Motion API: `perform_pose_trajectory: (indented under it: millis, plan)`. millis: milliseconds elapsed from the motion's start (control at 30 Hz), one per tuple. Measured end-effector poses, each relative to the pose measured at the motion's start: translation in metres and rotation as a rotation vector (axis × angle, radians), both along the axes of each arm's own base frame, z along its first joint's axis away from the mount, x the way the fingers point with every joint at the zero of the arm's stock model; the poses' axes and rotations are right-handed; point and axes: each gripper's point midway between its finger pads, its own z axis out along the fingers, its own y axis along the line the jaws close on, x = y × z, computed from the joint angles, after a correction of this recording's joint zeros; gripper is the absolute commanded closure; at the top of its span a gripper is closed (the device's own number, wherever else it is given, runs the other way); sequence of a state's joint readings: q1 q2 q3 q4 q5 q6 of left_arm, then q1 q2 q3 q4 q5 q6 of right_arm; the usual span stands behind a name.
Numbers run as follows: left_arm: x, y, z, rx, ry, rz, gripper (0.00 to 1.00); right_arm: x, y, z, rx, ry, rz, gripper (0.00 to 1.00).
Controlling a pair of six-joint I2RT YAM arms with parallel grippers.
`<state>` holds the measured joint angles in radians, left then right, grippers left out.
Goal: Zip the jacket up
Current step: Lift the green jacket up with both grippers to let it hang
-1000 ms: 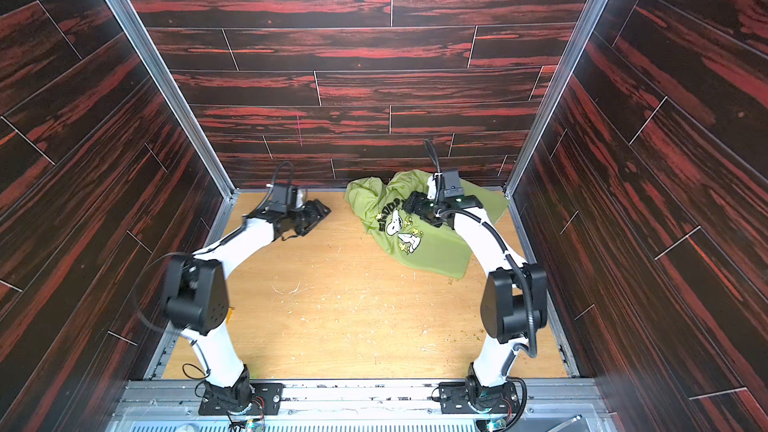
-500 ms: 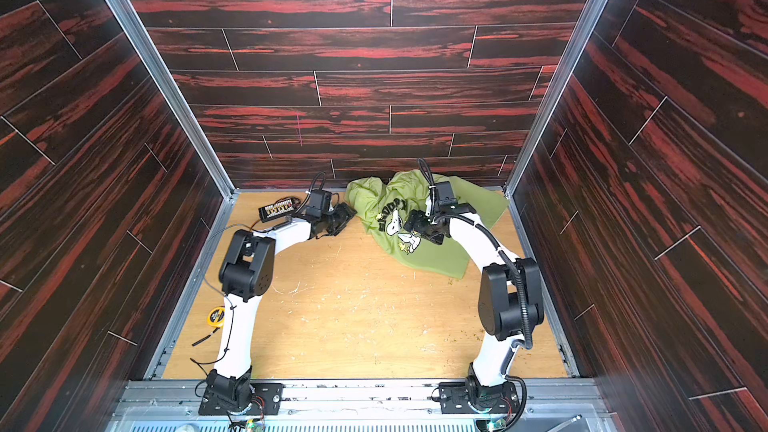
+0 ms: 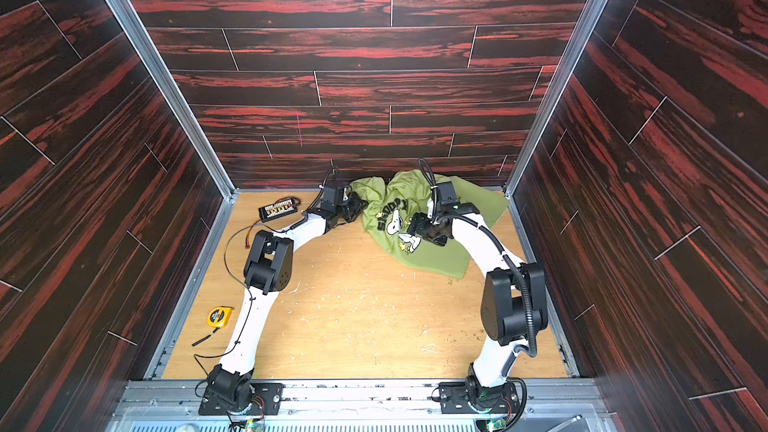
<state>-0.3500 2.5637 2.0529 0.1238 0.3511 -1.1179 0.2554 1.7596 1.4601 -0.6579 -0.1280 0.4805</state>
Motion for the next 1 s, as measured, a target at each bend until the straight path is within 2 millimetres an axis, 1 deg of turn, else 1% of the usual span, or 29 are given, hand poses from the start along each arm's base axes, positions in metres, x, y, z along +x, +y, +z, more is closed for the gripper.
perform_pose_trajectory:
  millis: [67,133,167,200,267,300,367,433,533,633,700,767,867,900,1000]
  plan:
    - [-0.003,0.001,0.004,0.016,-0.001,-0.009,1.0,-0.002,-0.003,-0.002,-0.003,0.005,-0.003,0.26]
    - [-0.011,0.004,0.013,0.041,0.0,-0.021,1.0,-0.004,-0.005,-0.004,-0.003,0.011,-0.008,0.25]
    - [-0.016,0.006,0.02,0.051,-0.005,-0.026,1.0,-0.005,-0.006,-0.004,-0.001,0.012,-0.009,0.24]
    - [-0.022,0.008,0.033,0.066,-0.015,-0.035,1.0,-0.006,-0.007,-0.003,0.002,0.011,-0.01,0.24]
    - [-0.033,0.013,0.068,0.089,-0.054,-0.051,1.0,-0.005,-0.006,0.002,0.013,0.001,-0.007,0.24]
    - [-0.039,0.015,0.089,0.095,-0.081,-0.057,1.0,-0.005,-0.006,0.005,0.02,-0.007,-0.005,0.23]
    - [-0.053,0.02,0.137,0.105,-0.149,-0.069,1.0,-0.005,-0.003,0.011,0.037,-0.021,0.003,0.24]
    - [-0.07,0.023,0.19,0.106,-0.235,-0.081,1.0,-0.005,0.0,0.021,0.06,-0.042,0.014,0.26]
    - [-0.096,0.03,0.254,0.102,-0.348,-0.088,1.0,-0.002,0.008,0.041,0.104,-0.086,0.036,0.29]
    - [-0.119,0.037,0.295,0.114,-0.418,-0.092,1.0,0.003,0.019,0.071,0.173,-0.145,0.072,0.29]
    - [-0.132,0.039,0.308,0.136,-0.439,-0.095,1.0,0.005,0.028,0.093,0.227,-0.19,0.104,0.29]
    - [-0.14,0.038,0.31,0.165,-0.441,-0.1,1.0,0.004,0.037,0.116,0.282,-0.236,0.139,0.25]
    - [-0.152,0.023,0.305,0.206,-0.432,-0.135,1.0,-0.003,0.052,0.151,0.363,-0.307,0.208,0.2]
    - [-0.157,0.017,0.301,0.218,-0.423,-0.151,1.0,-0.009,0.06,0.162,0.389,-0.33,0.24,0.18]
    - [-0.169,0.0,0.292,0.237,-0.401,-0.193,1.0,-0.027,0.081,0.183,0.438,-0.369,0.322,0.17]
